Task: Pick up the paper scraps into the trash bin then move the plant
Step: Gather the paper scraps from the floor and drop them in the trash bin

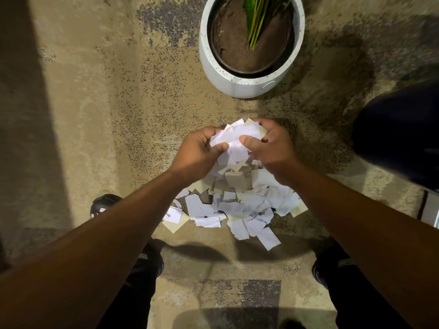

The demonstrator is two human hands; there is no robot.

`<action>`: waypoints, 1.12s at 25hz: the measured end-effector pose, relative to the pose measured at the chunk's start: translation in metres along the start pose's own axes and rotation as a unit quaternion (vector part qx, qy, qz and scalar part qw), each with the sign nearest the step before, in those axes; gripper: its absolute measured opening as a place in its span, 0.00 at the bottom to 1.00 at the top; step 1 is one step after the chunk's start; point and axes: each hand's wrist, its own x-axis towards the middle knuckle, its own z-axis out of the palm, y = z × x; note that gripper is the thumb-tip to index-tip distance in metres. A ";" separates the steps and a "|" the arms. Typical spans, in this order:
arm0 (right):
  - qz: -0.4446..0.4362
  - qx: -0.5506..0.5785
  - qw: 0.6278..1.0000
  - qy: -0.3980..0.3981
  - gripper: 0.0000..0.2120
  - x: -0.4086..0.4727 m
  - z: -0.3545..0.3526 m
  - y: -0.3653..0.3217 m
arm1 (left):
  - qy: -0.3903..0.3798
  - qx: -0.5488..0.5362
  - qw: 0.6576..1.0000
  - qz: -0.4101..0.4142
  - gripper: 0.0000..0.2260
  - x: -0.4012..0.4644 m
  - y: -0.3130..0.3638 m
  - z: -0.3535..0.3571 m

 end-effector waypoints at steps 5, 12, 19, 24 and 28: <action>0.026 0.059 0.997 0.044 0.11 -0.051 -0.012 -0.008 | 0.007 -0.047 0.999 -0.026 0.14 -0.030 0.020 -0.005; 0.067 0.161 0.969 0.178 0.07 -0.130 -0.043 -0.035 | 0.008 -0.137 0.987 -0.078 0.07 -0.071 0.051 0.009; 0.063 0.312 0.900 0.297 0.11 -0.213 -0.059 -0.079 | -0.048 -0.271 0.956 -0.101 0.08 -0.109 0.122 0.049; 0.007 0.397 0.838 0.375 0.08 -0.218 -0.110 -0.120 | -0.007 -0.370 0.921 -0.122 0.09 -0.111 0.176 0.101; -0.039 0.422 0.782 0.457 0.08 -0.235 -0.176 -0.140 | -0.012 -0.422 0.901 -0.104 0.09 -0.100 0.236 0.168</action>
